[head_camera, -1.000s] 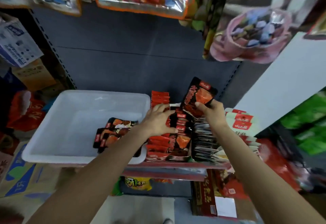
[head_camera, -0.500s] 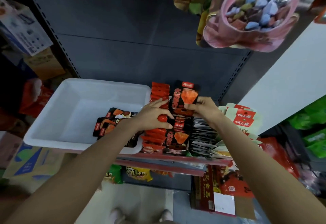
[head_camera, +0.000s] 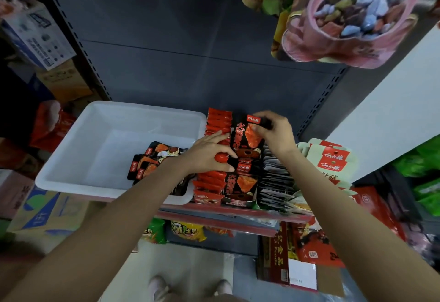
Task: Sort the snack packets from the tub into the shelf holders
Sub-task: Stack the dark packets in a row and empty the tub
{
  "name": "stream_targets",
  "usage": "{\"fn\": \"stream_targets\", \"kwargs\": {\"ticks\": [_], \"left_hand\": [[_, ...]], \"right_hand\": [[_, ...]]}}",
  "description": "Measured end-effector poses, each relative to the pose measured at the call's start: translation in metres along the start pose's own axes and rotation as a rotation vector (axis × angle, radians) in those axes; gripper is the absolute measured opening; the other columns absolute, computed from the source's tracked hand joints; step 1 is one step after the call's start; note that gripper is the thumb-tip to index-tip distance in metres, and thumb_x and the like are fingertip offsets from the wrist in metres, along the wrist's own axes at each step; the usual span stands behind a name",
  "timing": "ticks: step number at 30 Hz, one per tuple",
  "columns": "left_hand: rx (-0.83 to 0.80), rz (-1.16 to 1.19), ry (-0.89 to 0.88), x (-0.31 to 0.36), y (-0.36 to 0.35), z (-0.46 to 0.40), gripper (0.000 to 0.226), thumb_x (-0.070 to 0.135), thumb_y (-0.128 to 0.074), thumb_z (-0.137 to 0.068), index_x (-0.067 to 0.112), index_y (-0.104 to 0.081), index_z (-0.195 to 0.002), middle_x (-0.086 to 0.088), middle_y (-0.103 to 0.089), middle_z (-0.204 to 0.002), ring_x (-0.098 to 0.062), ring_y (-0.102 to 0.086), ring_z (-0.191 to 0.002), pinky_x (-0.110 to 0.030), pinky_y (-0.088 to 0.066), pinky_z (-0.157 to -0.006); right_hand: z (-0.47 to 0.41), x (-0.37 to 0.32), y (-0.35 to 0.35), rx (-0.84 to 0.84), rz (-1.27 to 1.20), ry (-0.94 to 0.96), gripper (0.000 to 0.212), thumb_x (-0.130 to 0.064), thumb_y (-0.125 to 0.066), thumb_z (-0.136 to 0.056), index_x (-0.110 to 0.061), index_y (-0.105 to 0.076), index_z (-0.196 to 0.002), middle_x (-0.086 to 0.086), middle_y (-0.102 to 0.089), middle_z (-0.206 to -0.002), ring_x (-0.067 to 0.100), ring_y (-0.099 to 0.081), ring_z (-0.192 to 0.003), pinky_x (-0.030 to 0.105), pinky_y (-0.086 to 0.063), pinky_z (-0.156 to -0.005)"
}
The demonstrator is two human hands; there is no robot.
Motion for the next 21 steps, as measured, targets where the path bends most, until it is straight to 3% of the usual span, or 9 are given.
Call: {"fn": "stream_targets", "kwargs": {"ticks": [2,5,7,12,17,21], "left_hand": [[0.006,-0.007,-0.003,0.000,0.000,0.000,0.041,0.048,-0.064,-0.083,0.041,-0.055,-0.123,0.002,-0.008,-0.159,-0.011,0.004,-0.145,-0.036,0.000,-0.116],[0.018,-0.006,0.005,-0.001,0.001,0.001,0.044,0.049,-0.063,-0.083,0.042,-0.053,-0.126,0.003,-0.007,-0.159,-0.010,0.004,-0.145,-0.036,-0.001,-0.116],[0.031,-0.022,0.008,-0.001,0.000,0.002,0.050,0.050,-0.062,-0.083,0.041,-0.049,-0.130,0.003,-0.007,-0.159,-0.011,0.003,-0.145,-0.037,-0.002,-0.117],[0.122,-0.040,0.047,-0.003,0.004,0.012,0.059,0.050,-0.060,-0.085,0.038,-0.040,-0.139,0.005,-0.013,-0.158,-0.012,-0.004,-0.145,-0.038,-0.007,-0.118],[0.502,0.043,0.091,-0.019,0.041,0.041,0.052,0.038,-0.057,-0.091,0.025,-0.043,-0.139,0.002,-0.037,-0.149,-0.017,-0.030,-0.137,-0.041,-0.021,-0.116],[0.637,0.094,0.157,-0.060,0.050,0.066,0.037,0.021,-0.061,-0.089,0.015,-0.058,-0.126,-0.005,-0.058,-0.128,-0.022,-0.049,-0.119,-0.040,-0.043,-0.101]], "right_hand": [[0.002,0.006,-0.013,-0.079,0.208,0.009,0.019,-0.005,-0.065,-0.085,-0.012,-0.067,-0.102,-0.001,-0.066,-0.100,0.011,-0.059,-0.090,0.013,-0.041,-0.078],[0.011,0.021,-0.034,-0.222,0.492,-0.001,0.020,-0.007,-0.060,-0.087,-0.014,-0.067,-0.104,0.007,-0.068,-0.103,0.023,-0.064,-0.094,0.032,-0.051,-0.083],[0.015,0.017,-0.034,-0.197,0.534,0.033,0.024,-0.006,-0.057,-0.089,-0.016,-0.067,-0.108,0.008,-0.068,-0.106,0.026,-0.063,-0.096,0.040,-0.052,-0.082],[0.022,0.014,-0.041,-0.234,0.669,0.042,0.028,-0.012,-0.048,-0.095,-0.021,-0.067,-0.112,0.008,-0.068,-0.111,0.028,-0.062,-0.100,0.040,-0.052,-0.083],[0.026,-0.004,-0.047,-0.201,0.552,0.083,0.029,-0.010,-0.052,-0.093,-0.015,-0.064,-0.119,0.009,-0.062,-0.119,0.025,-0.057,-0.108,0.034,-0.047,-0.092],[0.032,-0.036,-0.065,-0.135,0.333,0.107,0.028,-0.007,-0.057,-0.091,-0.012,-0.065,-0.116,0.006,-0.063,-0.116,0.018,-0.058,-0.106,0.022,-0.042,-0.092]]}}
Point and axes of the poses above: each hand's wrist, its own z-axis away from the middle knuckle, its own y-axis out of the back of the hand, x = y × z, the point moved 10 cm from there along -z, towards the middle knuckle
